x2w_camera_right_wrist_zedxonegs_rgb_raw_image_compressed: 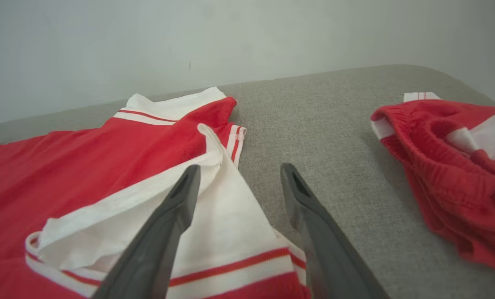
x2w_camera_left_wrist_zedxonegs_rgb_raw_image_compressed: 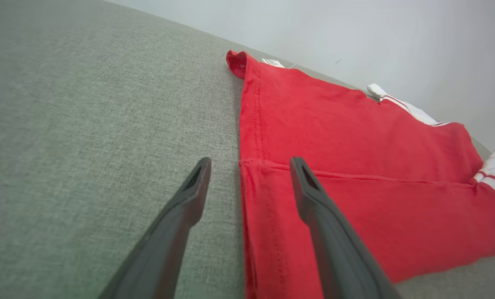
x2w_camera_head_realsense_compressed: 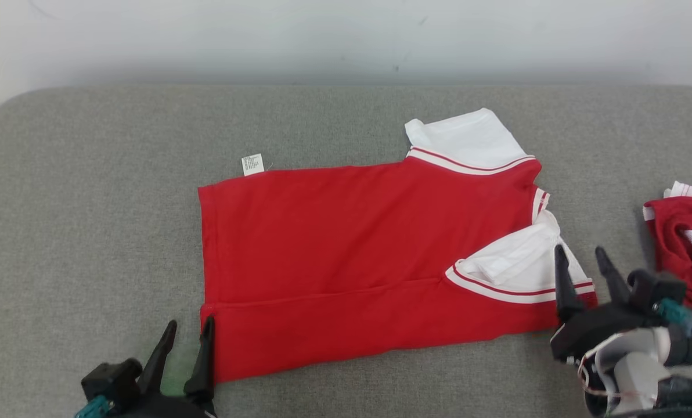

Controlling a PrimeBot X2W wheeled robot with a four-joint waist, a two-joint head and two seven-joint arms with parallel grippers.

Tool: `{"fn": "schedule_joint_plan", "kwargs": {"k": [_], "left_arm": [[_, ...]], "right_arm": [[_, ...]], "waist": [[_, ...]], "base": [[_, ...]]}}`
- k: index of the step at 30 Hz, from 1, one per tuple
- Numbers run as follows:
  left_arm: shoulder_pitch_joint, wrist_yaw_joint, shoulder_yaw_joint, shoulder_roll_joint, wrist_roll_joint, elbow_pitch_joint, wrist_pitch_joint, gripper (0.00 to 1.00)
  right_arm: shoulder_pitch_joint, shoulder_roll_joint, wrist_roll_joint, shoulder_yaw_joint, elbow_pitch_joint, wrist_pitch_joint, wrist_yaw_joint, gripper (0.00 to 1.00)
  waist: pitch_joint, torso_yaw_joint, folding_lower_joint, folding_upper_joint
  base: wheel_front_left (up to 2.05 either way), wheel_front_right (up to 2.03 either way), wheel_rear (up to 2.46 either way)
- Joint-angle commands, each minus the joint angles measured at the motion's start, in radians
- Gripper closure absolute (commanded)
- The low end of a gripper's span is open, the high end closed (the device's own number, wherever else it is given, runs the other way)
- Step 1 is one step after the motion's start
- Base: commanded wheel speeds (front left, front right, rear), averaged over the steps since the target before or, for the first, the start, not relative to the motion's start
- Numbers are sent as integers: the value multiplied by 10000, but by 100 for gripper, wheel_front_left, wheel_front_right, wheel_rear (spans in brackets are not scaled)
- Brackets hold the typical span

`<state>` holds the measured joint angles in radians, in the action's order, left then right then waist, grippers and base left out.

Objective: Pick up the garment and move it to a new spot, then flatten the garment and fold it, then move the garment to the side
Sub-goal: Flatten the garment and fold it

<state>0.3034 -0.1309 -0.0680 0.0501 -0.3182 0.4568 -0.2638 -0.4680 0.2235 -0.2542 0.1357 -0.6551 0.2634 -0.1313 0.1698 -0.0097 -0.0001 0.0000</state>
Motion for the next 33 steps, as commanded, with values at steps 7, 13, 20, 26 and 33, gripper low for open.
{"fn": "schedule_joint_plan", "kwargs": {"k": [7,13,20,26,33], "left_arm": [[-952,3,86,8,-110,-351,-10,0],[-892,3,52,11,-131,-403,-10,0],[-564,3,-240,11,-297,-459,-10,0],[-563,3,-470,9,-603,-435,-10,0],[-680,3,-963,9,-1541,-128,-10,0]], "right_arm": [[1625,-229,-201,-171,422,5,10,0],[1684,-198,-275,-459,335,5,10,0],[1232,-173,-197,-566,29,5,10,0],[1040,-187,-494,-206,-835,-15,10,9],[1060,-51,-887,107,-1235,-42,12,95]], "waist": [[-472,-157,1,0],[-290,-174,1,0],[32,-15,1,0],[152,143,1,0],[190,123,1,0]], "base": [[0,0,0],[0,0,0],[0,0,0],[0,0,0],[0,0,0]]}}
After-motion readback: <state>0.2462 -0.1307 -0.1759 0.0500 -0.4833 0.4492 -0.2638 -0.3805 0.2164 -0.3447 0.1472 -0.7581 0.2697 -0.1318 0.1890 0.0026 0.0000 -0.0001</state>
